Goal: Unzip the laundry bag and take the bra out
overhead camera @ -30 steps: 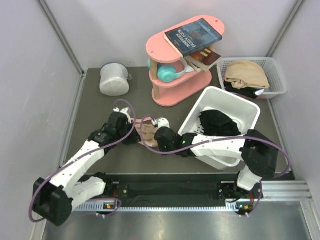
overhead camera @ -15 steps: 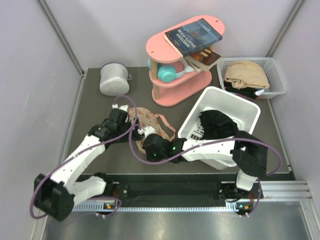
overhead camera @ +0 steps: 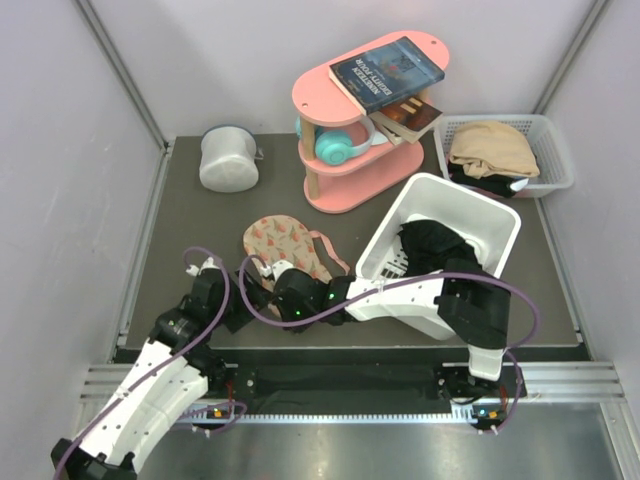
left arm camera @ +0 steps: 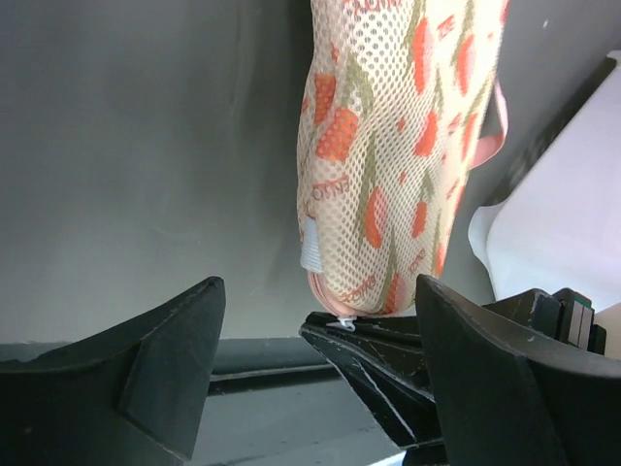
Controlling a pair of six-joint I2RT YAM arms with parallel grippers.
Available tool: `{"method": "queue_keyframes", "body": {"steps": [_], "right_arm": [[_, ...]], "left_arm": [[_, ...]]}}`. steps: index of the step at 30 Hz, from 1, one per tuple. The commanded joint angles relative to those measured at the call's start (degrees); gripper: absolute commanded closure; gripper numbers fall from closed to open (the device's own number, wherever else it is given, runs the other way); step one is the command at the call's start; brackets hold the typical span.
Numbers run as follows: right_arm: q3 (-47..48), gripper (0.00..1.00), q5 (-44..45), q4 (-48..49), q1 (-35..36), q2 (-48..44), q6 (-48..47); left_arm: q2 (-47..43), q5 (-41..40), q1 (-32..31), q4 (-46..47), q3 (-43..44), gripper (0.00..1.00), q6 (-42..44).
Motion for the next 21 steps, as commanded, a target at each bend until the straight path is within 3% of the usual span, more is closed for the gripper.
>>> {"method": "queue_keyframes", "body": {"steps": [1, 10, 13, 15, 17, 18, 21], "right_arm": [[4.80, 1.00, -2.31, 3.88, 0.42, 0.26, -1.32], [3.66, 1.00, -2.31, 4.32, 0.42, -1.49, -1.67], [2.60, 1.00, -2.14, 5.02, 0.42, -2.55, -1.58], [2.34, 1.00, -1.79, 4.93, 0.33, -2.90, -1.50], [2.25, 1.00, -1.26, 4.23, 0.33, -2.99, -1.23], [2.16, 1.00, -1.34, 3.97, 0.24, -3.25, -0.97], [1.46, 1.00, 0.76, 3.09, -0.46, -3.51, 0.17]], "left_arm": [[0.52, 3.41, -0.56, 5.44, -0.93, 0.19, -4.57], [8.77, 5.78, -0.47, 14.30, -3.13, 0.34, -4.13], [10.53, 6.22, -0.47, 15.45, -3.39, 0.47, -4.22], [10.89, 5.95, -0.47, 16.25, -3.48, 0.66, -4.13], [11.07, 4.90, -0.47, 15.99, -3.39, 0.78, -3.95], [10.98, 4.46, -0.47, 15.72, -3.39, 0.91, -3.95], [10.72, 2.27, -0.47, 13.88, -3.13, 1.00, -3.69]]}}
